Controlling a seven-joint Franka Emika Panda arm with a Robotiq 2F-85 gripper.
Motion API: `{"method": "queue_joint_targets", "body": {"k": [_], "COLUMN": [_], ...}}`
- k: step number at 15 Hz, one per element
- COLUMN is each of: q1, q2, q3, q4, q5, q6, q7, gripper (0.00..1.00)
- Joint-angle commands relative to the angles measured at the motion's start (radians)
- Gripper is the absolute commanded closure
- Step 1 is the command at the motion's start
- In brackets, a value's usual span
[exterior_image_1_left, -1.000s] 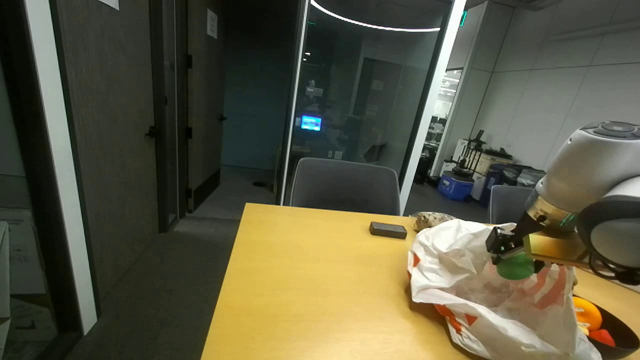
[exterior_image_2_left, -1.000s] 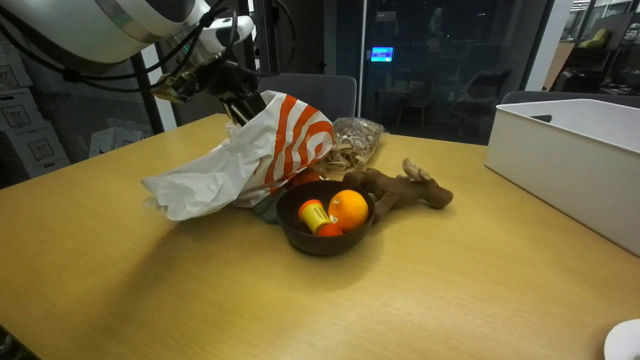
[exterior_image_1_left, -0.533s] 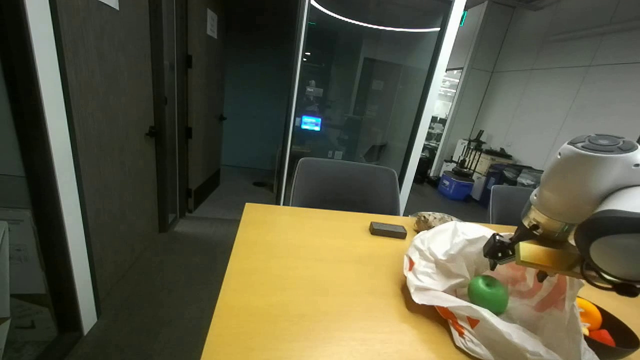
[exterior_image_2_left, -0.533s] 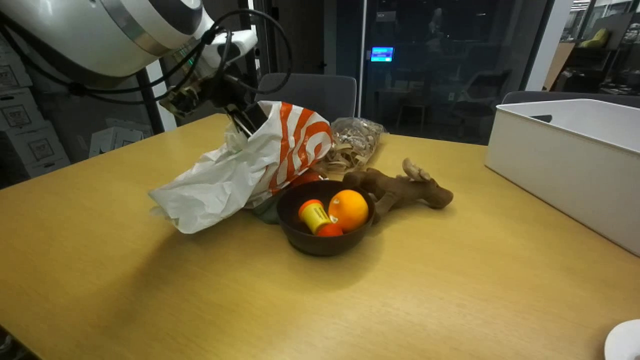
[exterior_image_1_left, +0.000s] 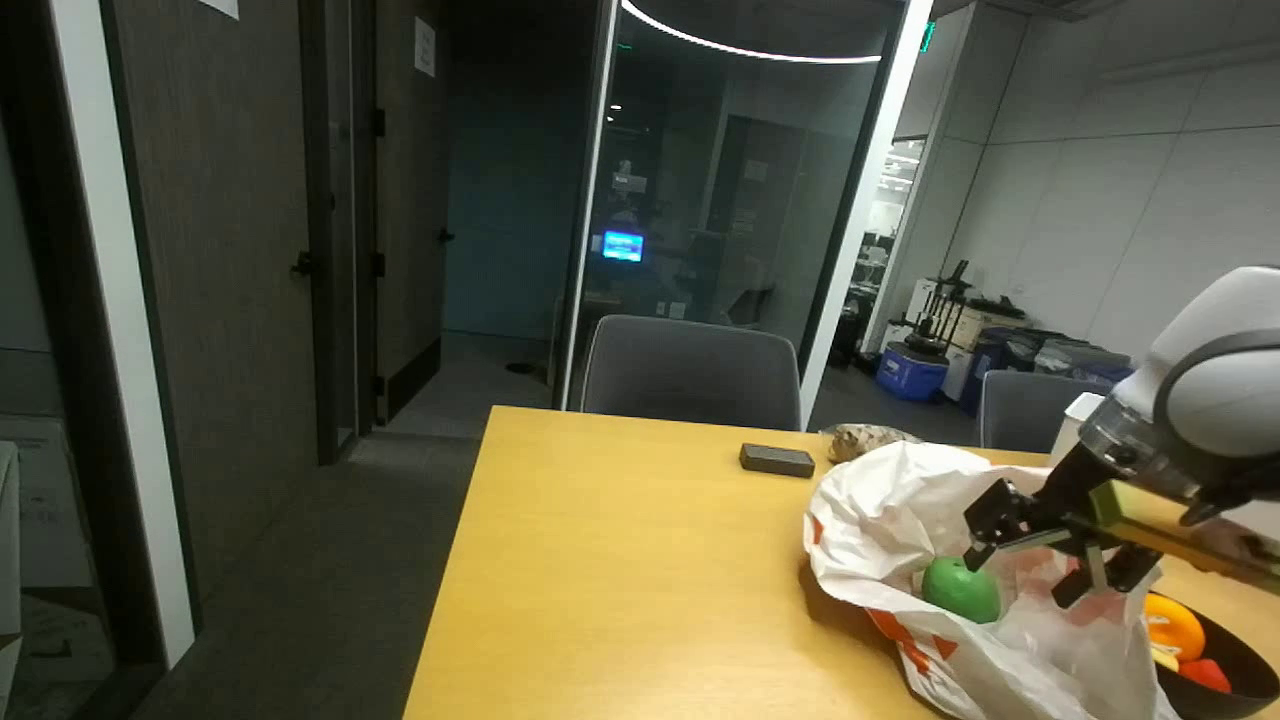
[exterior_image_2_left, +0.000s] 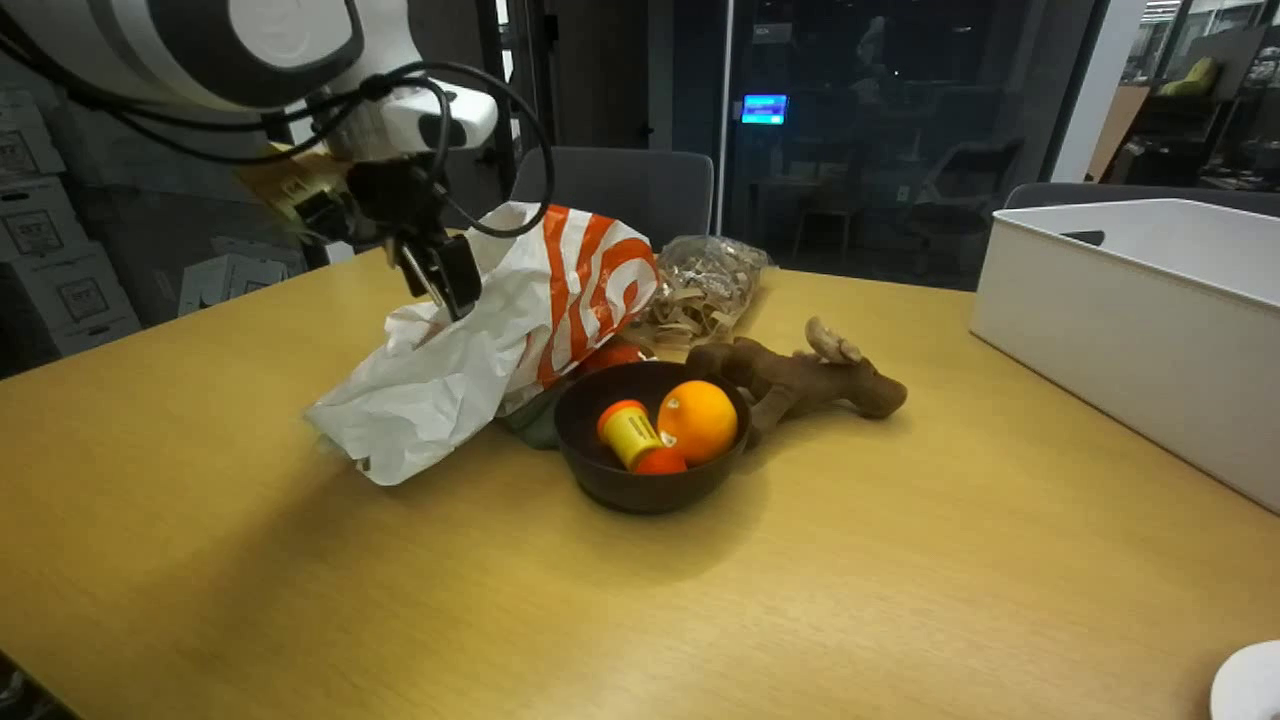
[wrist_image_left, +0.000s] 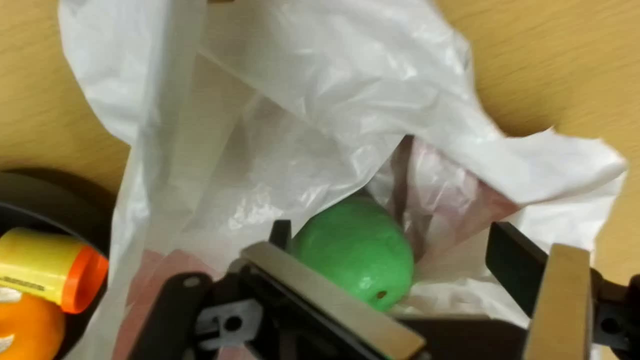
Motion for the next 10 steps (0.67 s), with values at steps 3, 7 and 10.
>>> {"method": "queue_joint_targets", "body": {"k": [3, 7, 10], "q1": [-0.098, -0.324, -0.419], "q2": [-0.269, -0.251, -0.182], "q3": [-0.094, -0.058, -0.012], "q4": [0.025, 0.087, 0.109], "q5": [0.175, 0.125, 0.137], "q6": [-0.414, -0.531, -0.467], "q7": [-0.290, -0.170, -0.075], "gripper": [0.00, 0.00, 0.00]}}
